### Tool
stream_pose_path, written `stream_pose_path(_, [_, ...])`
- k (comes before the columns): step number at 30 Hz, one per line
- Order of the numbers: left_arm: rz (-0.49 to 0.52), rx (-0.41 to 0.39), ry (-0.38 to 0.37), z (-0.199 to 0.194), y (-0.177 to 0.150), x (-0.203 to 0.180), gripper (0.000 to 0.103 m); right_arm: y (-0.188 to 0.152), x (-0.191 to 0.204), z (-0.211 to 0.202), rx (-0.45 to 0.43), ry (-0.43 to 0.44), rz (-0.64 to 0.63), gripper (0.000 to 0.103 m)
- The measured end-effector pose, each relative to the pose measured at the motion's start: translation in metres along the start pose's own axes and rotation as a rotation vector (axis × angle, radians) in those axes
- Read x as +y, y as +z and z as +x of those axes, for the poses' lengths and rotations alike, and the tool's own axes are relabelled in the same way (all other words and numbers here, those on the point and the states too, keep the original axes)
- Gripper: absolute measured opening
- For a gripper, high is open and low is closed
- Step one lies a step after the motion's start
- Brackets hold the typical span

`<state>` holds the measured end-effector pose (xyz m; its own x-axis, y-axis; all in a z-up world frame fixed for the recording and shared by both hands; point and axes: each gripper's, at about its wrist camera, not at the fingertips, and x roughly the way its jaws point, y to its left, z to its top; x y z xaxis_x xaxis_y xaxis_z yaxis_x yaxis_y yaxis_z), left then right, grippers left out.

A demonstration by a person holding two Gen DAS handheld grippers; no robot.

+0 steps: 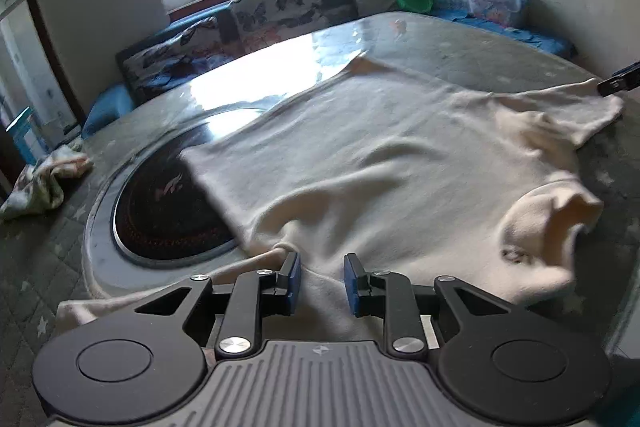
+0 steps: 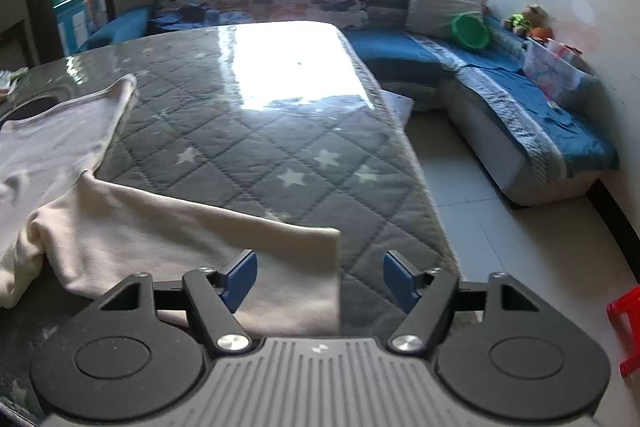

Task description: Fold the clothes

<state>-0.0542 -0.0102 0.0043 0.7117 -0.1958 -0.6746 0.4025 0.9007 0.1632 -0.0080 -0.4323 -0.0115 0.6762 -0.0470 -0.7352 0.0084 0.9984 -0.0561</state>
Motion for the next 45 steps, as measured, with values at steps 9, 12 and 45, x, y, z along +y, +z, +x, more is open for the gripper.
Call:
stream_pose_path(9, [0.038, -0.092, -0.268, -0.002, 0.04, -0.071, 0.029, -0.019, -0.015, 0.003, -0.012, 0.03, 0.125, 0.069])
stream_pose_path(12, [0.062, -0.094, -0.331, 0.009, 0.049, -0.095, 0.034, -0.022, -0.016, 0.004, -0.01, 0.036, 0.151, 0.064])
stream_pose_path(45, [0.175, -0.086, -0.489, 0.019, 0.053, -0.117, 0.041, 0.016, -0.008, 0.02, -0.121, -0.088, 0.021, 0.031])
